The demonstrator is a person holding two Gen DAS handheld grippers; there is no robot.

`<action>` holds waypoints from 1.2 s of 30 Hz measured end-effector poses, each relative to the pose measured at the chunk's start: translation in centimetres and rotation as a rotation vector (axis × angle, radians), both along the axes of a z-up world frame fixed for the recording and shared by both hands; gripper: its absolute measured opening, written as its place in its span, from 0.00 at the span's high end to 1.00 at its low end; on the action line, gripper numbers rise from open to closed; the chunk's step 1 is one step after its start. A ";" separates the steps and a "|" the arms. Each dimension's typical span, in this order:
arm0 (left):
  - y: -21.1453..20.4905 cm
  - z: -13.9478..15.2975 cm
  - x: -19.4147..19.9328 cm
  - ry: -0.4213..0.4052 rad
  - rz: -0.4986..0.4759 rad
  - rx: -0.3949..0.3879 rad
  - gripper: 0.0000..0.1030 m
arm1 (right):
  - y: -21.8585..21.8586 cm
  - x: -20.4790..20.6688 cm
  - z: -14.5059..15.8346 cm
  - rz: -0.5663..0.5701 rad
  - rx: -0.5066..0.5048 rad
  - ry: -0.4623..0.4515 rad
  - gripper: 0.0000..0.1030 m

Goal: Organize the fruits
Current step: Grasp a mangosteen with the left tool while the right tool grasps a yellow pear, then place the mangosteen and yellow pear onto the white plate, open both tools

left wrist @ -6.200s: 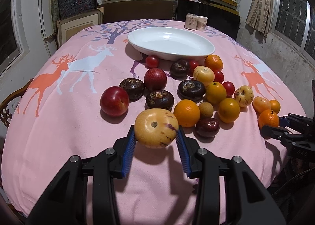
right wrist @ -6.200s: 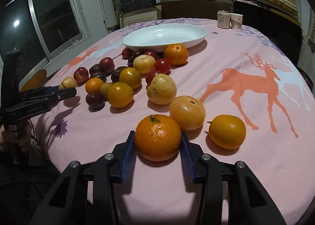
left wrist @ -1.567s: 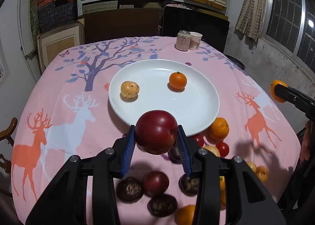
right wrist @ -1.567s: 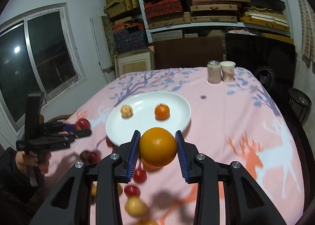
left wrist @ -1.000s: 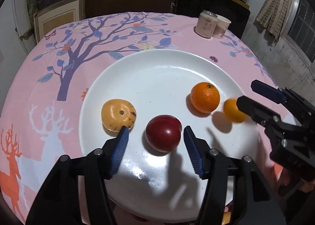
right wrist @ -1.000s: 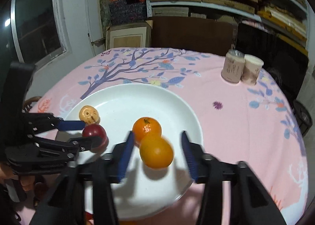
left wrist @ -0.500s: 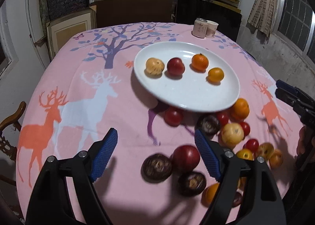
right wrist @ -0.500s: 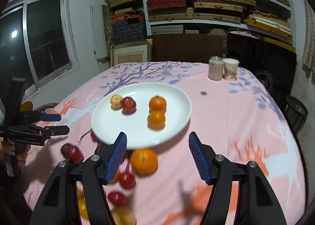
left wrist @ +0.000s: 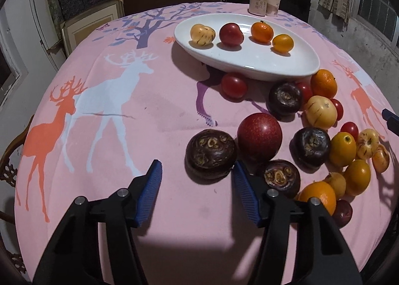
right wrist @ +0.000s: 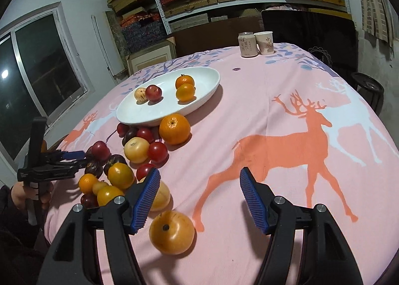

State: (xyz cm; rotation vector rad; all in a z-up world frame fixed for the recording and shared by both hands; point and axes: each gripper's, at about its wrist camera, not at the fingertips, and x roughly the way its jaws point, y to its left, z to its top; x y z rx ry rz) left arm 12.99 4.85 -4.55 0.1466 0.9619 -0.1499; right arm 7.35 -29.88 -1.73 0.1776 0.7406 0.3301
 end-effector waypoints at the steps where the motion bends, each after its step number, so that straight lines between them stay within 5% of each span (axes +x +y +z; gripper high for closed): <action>1: -0.1 0.0 0.5 0.001 0.003 -0.003 0.43 | 0.0 -0.2 0.0 0.004 -0.006 -0.001 0.35; 7: 0.3 -0.1 1.6 0.013 0.001 -0.073 0.44 | 0.6 -1.5 -0.3 0.061 -0.044 -0.004 0.35; 8: 0.5 0.0 1.6 0.010 -0.004 -0.092 0.61 | 0.7 -1.8 -0.4 0.078 -0.048 0.002 0.35; 18: 2.4 0.5 0.0 -0.037 0.042 -0.239 0.61 | 2.7 -2.5 -1.5 0.179 -0.106 0.047 0.35; 21: 2.5 0.6 -0.2 -0.043 0.051 -0.239 0.61 | 3.9 -2.3 -2.0 0.199 -0.157 0.062 0.37; 22: 2.4 0.6 -0.2 -0.044 0.052 -0.236 0.61 | 4.2 -2.4 -2.1 0.207 -0.168 0.065 0.50; 24: 2.5 0.6 -0.3 -0.049 0.054 -0.234 0.61 | 4.1 -2.6 -2.0 0.188 -0.190 0.046 0.58; 36: 2.7 0.9 -1.3 -0.080 0.063 -0.233 0.61 | 3.3 -2.8 -0.5 0.167 -0.139 0.004 0.58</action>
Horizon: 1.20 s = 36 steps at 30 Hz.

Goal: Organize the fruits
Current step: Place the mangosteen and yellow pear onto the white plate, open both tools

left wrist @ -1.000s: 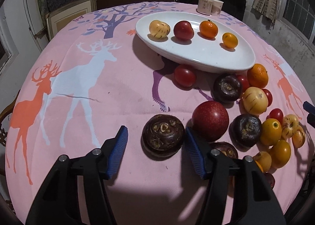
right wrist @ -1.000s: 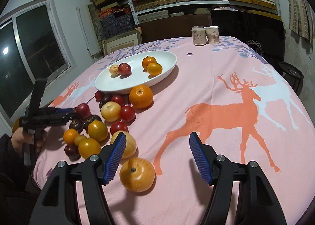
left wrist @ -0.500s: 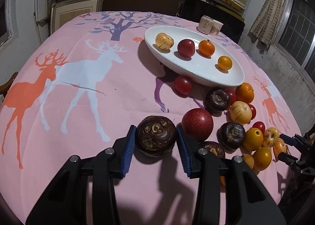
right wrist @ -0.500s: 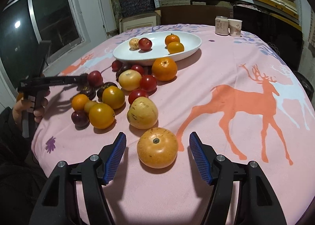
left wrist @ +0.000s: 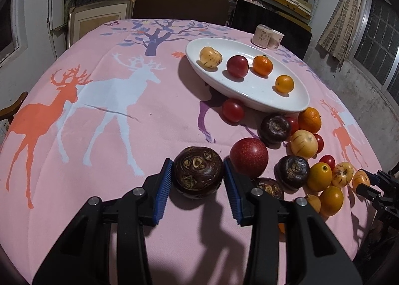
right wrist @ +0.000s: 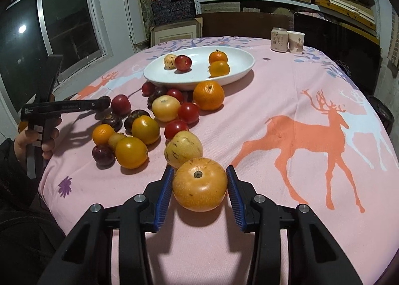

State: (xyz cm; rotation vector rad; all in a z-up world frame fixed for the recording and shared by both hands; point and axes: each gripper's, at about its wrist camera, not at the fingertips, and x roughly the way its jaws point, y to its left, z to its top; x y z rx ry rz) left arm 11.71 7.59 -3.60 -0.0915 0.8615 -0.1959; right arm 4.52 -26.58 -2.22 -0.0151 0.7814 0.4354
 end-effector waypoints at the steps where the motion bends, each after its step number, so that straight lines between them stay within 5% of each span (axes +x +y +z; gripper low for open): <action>1: -0.1 0.1 -0.2 -0.008 -0.004 0.007 0.61 | 0.0 0.0 0.2 -0.002 0.003 -0.004 0.58; 14: -2.0 4.4 -1.8 -0.124 -0.071 0.007 0.61 | -2.1 2.1 3.3 -0.067 0.084 -0.072 0.58; 22: -4.2 6.9 2.8 -0.163 -0.103 0.060 0.61 | -2.5 7.3 8.1 -0.076 0.171 -0.161 0.58; 28: -6.4 6.0 8.8 -0.098 -0.104 0.073 0.61 | 1.9 13.6 8.9 0.000 0.197 -0.129 0.58; 36: -8.4 2.6 13.7 -0.007 -0.115 0.133 0.61 | 6.9 20.5 5.4 0.032 0.149 -0.029 0.58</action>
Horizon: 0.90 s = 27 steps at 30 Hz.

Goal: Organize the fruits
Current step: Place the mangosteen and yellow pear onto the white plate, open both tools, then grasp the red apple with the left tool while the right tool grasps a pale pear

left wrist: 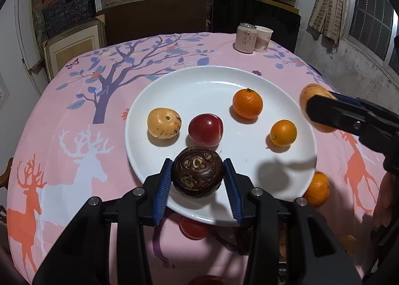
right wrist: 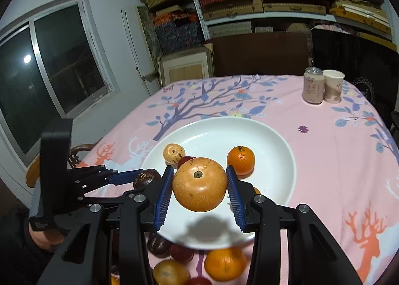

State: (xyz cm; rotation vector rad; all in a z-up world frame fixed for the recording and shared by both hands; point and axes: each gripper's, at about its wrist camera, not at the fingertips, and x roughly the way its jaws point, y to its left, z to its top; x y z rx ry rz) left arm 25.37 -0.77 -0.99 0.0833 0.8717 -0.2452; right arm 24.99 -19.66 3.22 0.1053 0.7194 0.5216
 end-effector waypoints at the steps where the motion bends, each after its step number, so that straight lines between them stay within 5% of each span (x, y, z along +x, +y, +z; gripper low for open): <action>1: -0.1 -0.4 0.5 0.011 0.002 0.004 0.61 | 0.5 0.7 -0.4 0.003 -0.008 0.013 0.58; 6: -0.3 -1.6 2.2 0.056 0.014 0.011 0.60 | 1.9 2.7 -1.9 0.014 -0.039 0.047 0.58; 8: -0.1 -1.4 2.1 0.060 0.011 -0.015 0.40 | 1.6 2.5 -1.7 -0.005 -0.016 0.023 0.38; 11: 0.4 -0.1 1.0 -0.007 0.024 -0.023 0.26 | 0.7 1.4 -0.8 -0.024 -0.004 -0.013 0.33; 18: 2.8 1.4 -5.0 -0.036 0.012 -0.052 0.20 | -2.5 -5.3 0.5 -0.038 -0.001 -0.069 0.33; 27: 4.4 -1.4 -11.1 0.020 0.012 -0.024 0.18 | -8.2 -13.3 -3.2 -0.138 0.078 -0.011 0.30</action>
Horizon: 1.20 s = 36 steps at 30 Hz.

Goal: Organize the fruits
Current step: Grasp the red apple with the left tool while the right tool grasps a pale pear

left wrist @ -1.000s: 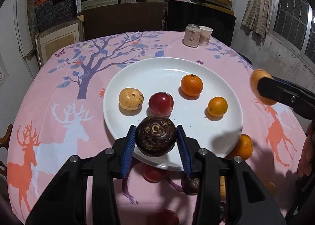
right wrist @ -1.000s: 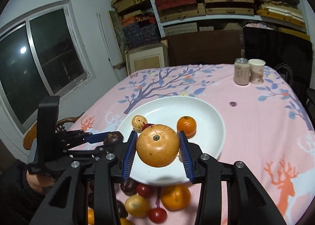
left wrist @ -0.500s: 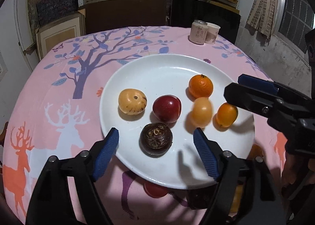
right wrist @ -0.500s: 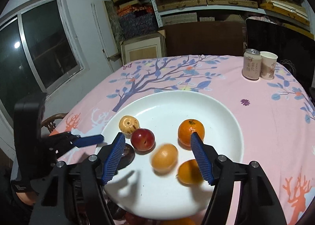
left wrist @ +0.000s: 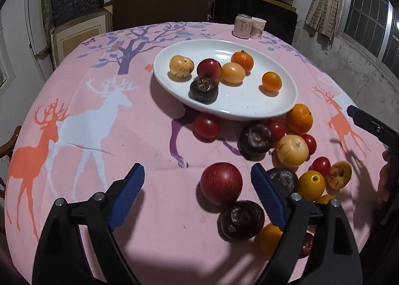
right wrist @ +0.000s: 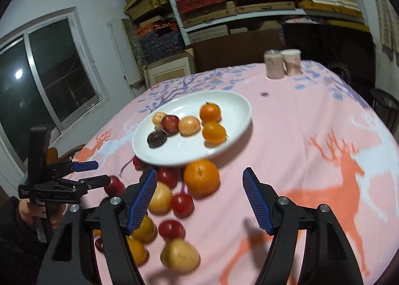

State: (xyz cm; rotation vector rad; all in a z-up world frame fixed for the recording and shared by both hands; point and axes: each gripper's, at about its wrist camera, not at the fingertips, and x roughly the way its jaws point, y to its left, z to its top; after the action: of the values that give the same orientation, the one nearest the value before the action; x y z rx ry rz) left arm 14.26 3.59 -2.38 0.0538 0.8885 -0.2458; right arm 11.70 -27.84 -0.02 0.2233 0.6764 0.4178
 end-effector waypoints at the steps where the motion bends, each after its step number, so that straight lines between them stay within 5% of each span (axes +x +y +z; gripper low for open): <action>1: -0.1 -0.4 0.0 0.008 0.005 0.001 0.18 | -0.1 -0.5 -0.3 0.002 0.000 0.002 0.30; 3: -0.8 -1.3 0.2 0.029 -0.015 0.002 0.28 | 0.1 -1.5 -0.6 0.014 -0.024 -0.001 0.30; 5: -1.4 -2.4 0.5 0.072 -0.051 0.005 0.55 | 0.4 -2.6 -0.6 0.022 -0.058 -0.011 0.30; 7: -1.5 -2.1 0.5 0.045 -0.057 -0.001 0.64 | 0.7 -3.4 -0.6 0.033 -0.081 -0.016 0.30; 16: 2.6 -1.5 0.6 0.024 0.049 -0.217 0.64 | 3.6 -4.6 -1.9 0.139 -0.168 0.046 0.30; 24: 2.4 -1.2 0.4 0.012 0.041 -0.220 0.64 | 5.0 -3.7 -3.6 0.132 -0.242 0.098 0.34; 26: 2.5 -1.3 0.5 0.016 0.043 -0.225 0.64 | 5.0 -3.7 -3.6 0.131 -0.241 0.092 0.43; 27: 2.5 -1.3 0.4 0.015 0.042 -0.224 0.64 | 5.0 -3.7 -3.7 0.126 -0.245 0.092 0.61; 36: 2.6 -1.0 0.1 -0.005 0.043 -0.227 0.64 | 3.9 -3.7 -3.6 0.111 -0.175 0.094 0.61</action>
State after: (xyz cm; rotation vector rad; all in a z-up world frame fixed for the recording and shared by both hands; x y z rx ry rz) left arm 14.37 6.22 -3.39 -0.1751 0.8514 -0.3047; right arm 8.02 -23.96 -3.66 0.0402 0.8153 0.4533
